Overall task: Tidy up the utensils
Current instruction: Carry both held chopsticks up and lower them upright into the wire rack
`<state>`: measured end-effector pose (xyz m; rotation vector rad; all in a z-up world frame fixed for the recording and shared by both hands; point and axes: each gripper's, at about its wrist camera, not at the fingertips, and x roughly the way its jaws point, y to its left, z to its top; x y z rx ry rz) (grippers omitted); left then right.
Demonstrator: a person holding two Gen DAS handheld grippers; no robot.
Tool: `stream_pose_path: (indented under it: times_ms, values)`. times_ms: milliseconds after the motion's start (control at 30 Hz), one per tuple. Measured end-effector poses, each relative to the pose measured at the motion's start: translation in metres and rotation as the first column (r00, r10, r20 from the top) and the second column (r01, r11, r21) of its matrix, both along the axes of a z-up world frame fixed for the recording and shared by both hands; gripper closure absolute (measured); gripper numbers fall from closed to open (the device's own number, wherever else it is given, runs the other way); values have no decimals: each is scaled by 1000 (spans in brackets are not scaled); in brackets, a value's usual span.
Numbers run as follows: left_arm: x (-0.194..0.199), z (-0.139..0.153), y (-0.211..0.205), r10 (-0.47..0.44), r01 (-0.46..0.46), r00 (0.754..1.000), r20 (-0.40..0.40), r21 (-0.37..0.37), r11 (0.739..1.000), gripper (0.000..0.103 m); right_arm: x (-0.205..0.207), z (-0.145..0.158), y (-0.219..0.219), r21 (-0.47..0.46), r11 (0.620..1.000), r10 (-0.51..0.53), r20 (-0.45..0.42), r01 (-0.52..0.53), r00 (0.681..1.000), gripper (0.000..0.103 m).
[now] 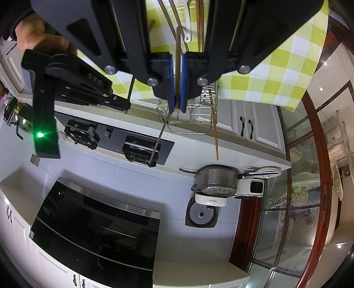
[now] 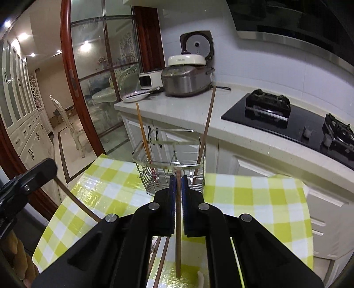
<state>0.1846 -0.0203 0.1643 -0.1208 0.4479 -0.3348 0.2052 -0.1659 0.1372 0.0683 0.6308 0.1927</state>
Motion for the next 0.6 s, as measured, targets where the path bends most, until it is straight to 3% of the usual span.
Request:
stream_pose_path:
  times_ms: [300,600]
  values:
    - [21,21,4,-10,10,1000,-23,18,1000,98,0,26,-3,-4,1000,6,38,-6,999,97]
    - [49,88,0,-2,-1,999,51,63,998,98,16,95,-2,-11,1000,20,90,-19,996,97]
